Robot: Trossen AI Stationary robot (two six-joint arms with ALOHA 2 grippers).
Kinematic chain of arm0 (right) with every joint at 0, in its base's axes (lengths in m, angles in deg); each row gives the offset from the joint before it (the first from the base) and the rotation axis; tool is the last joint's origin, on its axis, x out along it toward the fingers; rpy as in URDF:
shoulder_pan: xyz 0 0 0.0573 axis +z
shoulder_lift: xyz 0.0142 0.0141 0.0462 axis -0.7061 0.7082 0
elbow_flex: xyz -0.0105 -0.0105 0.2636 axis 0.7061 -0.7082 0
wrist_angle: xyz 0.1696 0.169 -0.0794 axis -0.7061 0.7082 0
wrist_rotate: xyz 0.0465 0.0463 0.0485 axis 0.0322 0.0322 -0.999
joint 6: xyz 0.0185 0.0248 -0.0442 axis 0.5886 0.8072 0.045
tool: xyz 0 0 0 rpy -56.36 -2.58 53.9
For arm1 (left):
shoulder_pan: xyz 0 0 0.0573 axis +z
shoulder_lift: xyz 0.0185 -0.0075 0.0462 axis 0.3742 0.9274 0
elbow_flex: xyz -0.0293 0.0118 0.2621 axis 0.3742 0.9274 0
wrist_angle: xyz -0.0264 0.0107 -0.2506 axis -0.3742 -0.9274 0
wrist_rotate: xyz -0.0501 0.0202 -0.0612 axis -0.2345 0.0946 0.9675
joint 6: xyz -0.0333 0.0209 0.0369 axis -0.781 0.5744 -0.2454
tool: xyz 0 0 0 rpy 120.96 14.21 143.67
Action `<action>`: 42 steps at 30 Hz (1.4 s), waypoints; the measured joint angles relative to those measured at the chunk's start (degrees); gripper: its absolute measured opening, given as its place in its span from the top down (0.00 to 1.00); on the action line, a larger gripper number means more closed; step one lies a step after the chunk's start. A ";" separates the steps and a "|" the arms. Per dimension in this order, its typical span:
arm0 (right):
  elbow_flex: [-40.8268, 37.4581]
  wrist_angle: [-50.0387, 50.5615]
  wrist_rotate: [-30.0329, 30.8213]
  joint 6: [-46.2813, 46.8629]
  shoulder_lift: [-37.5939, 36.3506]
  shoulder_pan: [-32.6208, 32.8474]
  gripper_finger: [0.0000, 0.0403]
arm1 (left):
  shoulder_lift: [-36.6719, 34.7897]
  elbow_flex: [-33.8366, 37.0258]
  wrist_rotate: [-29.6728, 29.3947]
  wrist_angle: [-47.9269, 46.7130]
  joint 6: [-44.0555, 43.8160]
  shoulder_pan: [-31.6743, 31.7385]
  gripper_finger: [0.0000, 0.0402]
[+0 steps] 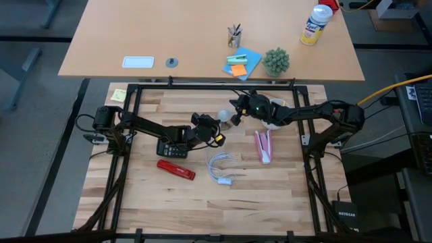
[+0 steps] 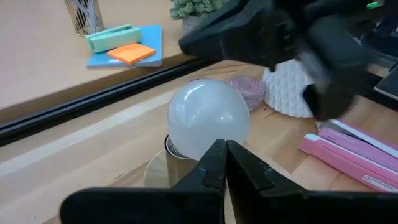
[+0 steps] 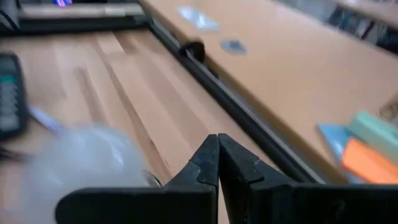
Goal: Screw lightbulb
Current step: Insert the white lightbulb into the golden lamp
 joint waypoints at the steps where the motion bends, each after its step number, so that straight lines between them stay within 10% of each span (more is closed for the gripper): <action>1: 0.00 1.54 -0.80 0.17 0.00 -0.97 0.98 | 0.00 0.00 0.12 0.00 0.04 -0.02 1.00; 13: -0.46 1.80 -21.72 4.71 8.64 -11.48 0.98 | 0.20 0.02 4.82 -2.73 0.17 -0.90 1.00; 42: 3.85 -5.57 -31.35 4.75 21.29 -7.75 0.98 | 4.04 0.04 6.90 -5.21 -4.68 -3.48 1.00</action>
